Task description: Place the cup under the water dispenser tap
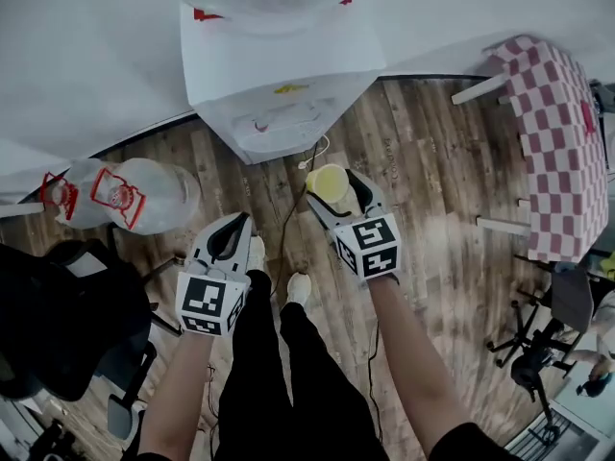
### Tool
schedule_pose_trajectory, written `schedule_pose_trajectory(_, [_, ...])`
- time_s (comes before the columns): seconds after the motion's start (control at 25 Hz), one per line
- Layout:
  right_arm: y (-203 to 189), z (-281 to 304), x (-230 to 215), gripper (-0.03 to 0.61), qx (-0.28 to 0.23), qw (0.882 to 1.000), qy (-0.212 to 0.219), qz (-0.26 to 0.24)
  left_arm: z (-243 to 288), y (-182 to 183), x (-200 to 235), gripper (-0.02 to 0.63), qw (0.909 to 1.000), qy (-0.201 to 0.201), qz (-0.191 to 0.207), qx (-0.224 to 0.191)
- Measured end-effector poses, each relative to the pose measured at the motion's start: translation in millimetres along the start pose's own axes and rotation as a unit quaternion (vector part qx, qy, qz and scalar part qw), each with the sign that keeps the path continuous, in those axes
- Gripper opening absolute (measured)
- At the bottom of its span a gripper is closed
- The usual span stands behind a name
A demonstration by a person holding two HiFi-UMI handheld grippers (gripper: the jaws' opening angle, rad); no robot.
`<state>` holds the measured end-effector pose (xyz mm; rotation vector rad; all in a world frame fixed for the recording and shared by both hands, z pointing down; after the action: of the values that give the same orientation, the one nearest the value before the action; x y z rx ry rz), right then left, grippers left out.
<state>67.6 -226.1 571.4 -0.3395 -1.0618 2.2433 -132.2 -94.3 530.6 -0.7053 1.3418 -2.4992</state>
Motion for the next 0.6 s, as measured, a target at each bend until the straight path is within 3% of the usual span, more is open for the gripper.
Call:
schedule_pose_trajectory(0.12, [-11, 39, 0, 0.364, -0.004, 1.0, -0.009, 0.001, 22, -18, 27, 0.014, 0.9999, 0.0, 0.012, 0.001])
schedule_pose_trajectory(0.28, [-20, 87, -1, 0.364, -0.013, 0.999, -0.02, -0.023, 47, -39, 53, 0.014, 0.9997, 0.01, -0.001, -0.02])
schedule_pose_trajectory(0.4, [-29, 118, -3, 0.364, -0.012, 0.999, -0.027, -0.041, 66, -52, 63, 0.014, 0.9994, 0.014, -0.009, -0.031])
schedule_pose_trajectory(0.6, [-46, 151, -4, 0.364, -0.008, 0.998, -0.027, -0.047, 90, -62, 73, 0.014, 0.9994, 0.012, 0.012, -0.029])
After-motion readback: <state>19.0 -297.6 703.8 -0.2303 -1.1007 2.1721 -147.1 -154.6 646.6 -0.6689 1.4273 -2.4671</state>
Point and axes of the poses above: the fingertips, and each gripper's own axes: z forward along the fingers, x to its left, y out of its top, the point moved 9 cm from there along -z, backward along the fingers, and after that the axes turned 14 degrees about -y, right-handed, at the moved point
